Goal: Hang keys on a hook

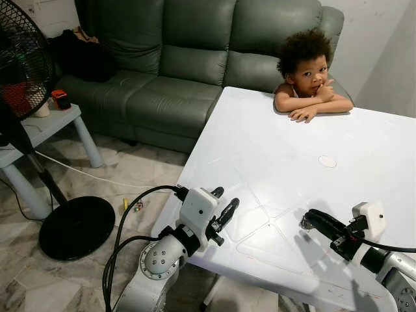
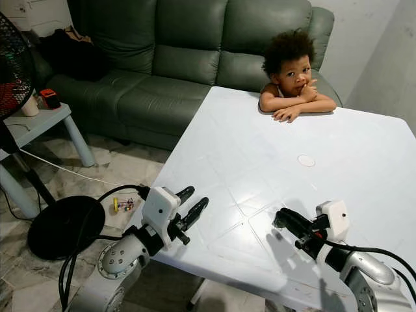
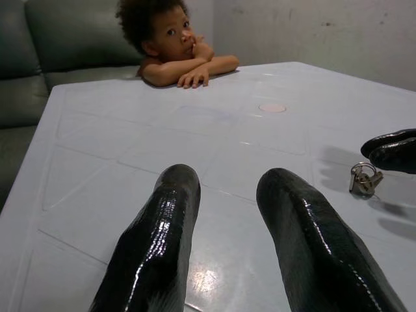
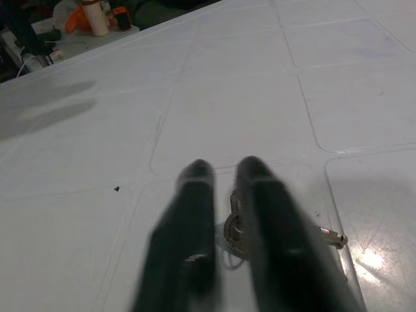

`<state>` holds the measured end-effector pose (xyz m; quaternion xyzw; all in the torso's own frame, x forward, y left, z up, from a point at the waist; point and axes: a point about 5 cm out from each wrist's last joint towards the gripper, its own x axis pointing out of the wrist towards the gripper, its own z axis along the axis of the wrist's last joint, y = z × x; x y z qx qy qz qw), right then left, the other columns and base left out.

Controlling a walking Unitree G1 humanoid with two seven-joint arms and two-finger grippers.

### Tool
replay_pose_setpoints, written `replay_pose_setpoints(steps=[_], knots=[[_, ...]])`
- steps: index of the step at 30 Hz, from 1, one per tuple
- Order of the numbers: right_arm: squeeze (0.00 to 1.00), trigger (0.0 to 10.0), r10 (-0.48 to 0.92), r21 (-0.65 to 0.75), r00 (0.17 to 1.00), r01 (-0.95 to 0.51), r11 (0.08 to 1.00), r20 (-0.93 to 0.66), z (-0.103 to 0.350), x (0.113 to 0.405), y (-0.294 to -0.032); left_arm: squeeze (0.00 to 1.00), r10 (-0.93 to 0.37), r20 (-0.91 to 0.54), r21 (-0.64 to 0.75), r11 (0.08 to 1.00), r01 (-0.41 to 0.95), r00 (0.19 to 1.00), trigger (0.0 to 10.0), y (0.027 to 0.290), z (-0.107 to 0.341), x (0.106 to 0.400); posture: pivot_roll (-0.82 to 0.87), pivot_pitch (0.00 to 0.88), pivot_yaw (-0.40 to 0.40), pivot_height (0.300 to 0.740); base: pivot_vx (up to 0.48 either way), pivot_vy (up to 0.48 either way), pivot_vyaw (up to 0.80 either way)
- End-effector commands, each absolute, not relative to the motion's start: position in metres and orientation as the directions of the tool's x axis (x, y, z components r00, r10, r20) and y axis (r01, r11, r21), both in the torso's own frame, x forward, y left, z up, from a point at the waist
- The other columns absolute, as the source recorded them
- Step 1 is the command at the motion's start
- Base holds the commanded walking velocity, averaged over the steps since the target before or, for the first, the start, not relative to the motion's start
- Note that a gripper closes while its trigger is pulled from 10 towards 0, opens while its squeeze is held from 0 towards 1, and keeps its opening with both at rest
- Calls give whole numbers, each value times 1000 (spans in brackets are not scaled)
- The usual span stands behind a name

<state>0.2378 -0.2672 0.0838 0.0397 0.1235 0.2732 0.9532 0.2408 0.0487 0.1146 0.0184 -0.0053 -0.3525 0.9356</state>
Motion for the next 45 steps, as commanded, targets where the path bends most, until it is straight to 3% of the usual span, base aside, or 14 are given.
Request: replay_pose_setpoints(steps=[1,12,13,14,28,29,30,31,45], knots=[[1000,10000,520,112,824,-508,854,-226,86,240,-268,0,-665,19,43,746,664,746,10000,46,119,240,58,0,-49,740,0,0,0],[1000,10000,466,96,851,-457,884,-241,85,242,-273,0,-667,18,44,745,666,745,10000,46,119,239,58,0,-49,740,0,0,0],[251,10000,451,98,852,-442,892,-266,83,242,-274,0,-667,18,44,745,666,745,10000,46,119,239,58,0,-49,740,0,0,0],[0,10000,438,96,853,-429,898,-283,81,242,-275,0,-667,19,44,745,666,745,10000,46,119,239,56,0,-50,740,0,0,0],[0,10000,430,139,841,-408,902,-327,75,240,-274,0,-666,19,47,746,665,746,10000,46,120,239,57,0,-49,740,0,0,0],[0,9059,429,143,842,-405,903,-327,75,240,-273,0,-666,19,47,746,664,746,10000,46,120,239,57,0,-49,740,0,0,0],[0,2235,435,142,840,-411,900,-324,76,240,-272,0,-665,19,48,747,664,747,10000,46,120,239,57,0,-49,740,0,0,0],[0,0,437,148,840,-411,900,-323,76,240,-272,0,-665,19,49,747,663,747,10000,46,120,239,57,0,-49,740,0,0,0],[0,0,452,159,838,-423,892,-307,78,239,-272,0,-662,19,53,749,660,750,10000,47,120,240,61,0,-51,740,0,0,0]])
